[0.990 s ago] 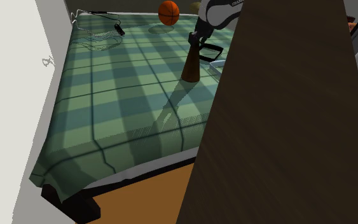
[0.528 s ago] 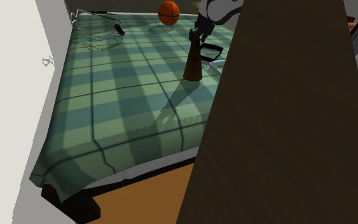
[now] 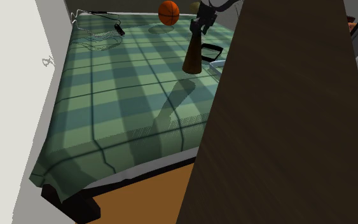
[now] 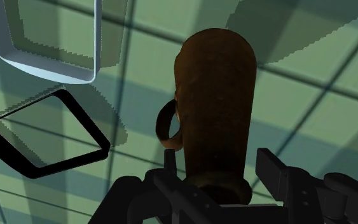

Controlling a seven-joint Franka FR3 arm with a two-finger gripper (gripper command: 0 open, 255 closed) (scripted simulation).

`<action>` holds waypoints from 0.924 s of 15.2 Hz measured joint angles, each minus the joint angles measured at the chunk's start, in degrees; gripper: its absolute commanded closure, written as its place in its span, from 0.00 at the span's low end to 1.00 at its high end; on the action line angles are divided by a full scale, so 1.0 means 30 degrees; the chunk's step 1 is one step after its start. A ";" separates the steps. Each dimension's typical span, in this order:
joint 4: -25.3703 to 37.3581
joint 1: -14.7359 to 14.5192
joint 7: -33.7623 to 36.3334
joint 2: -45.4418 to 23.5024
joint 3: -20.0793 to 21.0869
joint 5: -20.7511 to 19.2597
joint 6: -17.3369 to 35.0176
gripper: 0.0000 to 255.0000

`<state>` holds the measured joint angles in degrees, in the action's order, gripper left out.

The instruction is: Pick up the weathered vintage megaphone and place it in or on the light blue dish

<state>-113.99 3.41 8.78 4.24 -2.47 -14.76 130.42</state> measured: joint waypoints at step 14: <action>0.2170 0.0258 -0.1625 0.0842 -0.0419 0.0717 -0.2789 1.00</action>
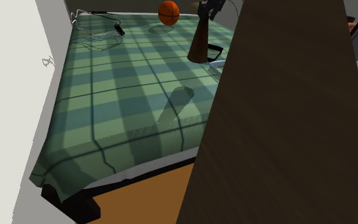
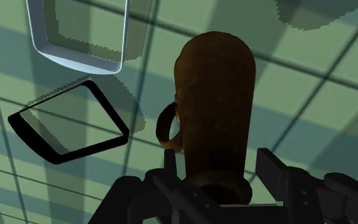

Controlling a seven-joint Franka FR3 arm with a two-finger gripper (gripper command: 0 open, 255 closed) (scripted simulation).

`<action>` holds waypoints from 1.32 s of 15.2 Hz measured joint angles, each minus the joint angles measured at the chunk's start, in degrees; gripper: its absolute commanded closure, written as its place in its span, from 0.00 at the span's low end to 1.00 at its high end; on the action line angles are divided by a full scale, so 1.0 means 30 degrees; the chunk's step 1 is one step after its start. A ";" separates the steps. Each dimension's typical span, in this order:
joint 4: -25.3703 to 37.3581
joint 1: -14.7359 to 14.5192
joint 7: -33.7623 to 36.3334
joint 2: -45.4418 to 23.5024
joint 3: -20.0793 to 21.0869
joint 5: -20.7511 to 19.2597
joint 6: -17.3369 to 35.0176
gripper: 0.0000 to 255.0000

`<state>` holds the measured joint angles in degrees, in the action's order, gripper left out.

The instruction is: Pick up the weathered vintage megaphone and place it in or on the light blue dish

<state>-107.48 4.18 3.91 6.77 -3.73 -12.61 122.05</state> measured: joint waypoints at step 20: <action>0.0151 0.2680 -0.9260 0.2486 -0.5432 0.2243 -0.1451 1.00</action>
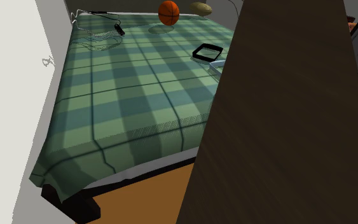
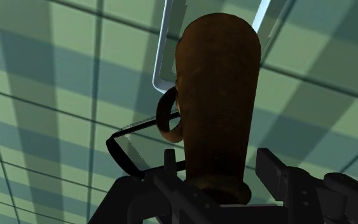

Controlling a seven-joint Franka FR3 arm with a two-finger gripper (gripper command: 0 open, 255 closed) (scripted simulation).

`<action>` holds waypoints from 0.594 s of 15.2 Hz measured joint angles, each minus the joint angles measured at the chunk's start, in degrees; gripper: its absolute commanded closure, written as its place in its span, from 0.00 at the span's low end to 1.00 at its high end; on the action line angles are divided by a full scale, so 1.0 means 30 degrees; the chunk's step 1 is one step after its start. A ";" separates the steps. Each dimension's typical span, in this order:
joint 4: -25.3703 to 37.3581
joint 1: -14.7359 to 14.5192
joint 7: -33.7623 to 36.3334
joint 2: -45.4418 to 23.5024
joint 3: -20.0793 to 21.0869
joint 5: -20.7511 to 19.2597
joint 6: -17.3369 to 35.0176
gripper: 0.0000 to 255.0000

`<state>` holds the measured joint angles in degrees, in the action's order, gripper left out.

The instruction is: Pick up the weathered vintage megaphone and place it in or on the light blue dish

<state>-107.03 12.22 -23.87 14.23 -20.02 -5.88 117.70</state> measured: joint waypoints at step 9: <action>-0.2348 0.0162 -0.0218 0.0208 -0.0273 -0.0085 0.2152 1.00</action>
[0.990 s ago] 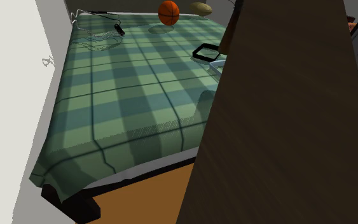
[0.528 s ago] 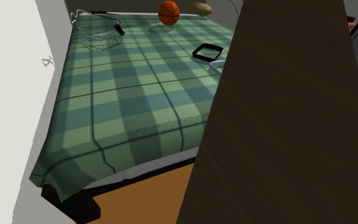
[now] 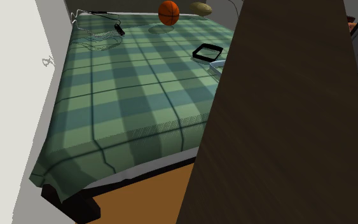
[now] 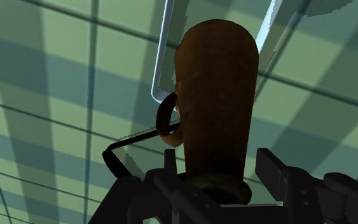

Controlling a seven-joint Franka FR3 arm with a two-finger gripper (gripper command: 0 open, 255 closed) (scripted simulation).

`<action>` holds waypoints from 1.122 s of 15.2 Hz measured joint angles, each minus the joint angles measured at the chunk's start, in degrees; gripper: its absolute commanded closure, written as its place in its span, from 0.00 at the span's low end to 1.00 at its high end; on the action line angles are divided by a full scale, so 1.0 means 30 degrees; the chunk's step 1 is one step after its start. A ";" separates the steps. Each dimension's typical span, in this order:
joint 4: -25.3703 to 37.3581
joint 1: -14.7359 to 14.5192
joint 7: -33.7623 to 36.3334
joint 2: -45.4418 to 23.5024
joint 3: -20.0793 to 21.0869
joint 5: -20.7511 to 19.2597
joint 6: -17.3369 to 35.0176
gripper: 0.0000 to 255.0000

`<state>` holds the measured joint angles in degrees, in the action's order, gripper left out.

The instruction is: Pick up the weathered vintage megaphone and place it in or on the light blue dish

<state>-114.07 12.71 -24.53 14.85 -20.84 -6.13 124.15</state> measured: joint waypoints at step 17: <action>-0.3625 0.0107 0.0024 -0.0376 -0.0283 -0.0064 0.3990 1.00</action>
<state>-124.95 13.03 -24.46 13.73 -21.69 -6.32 136.12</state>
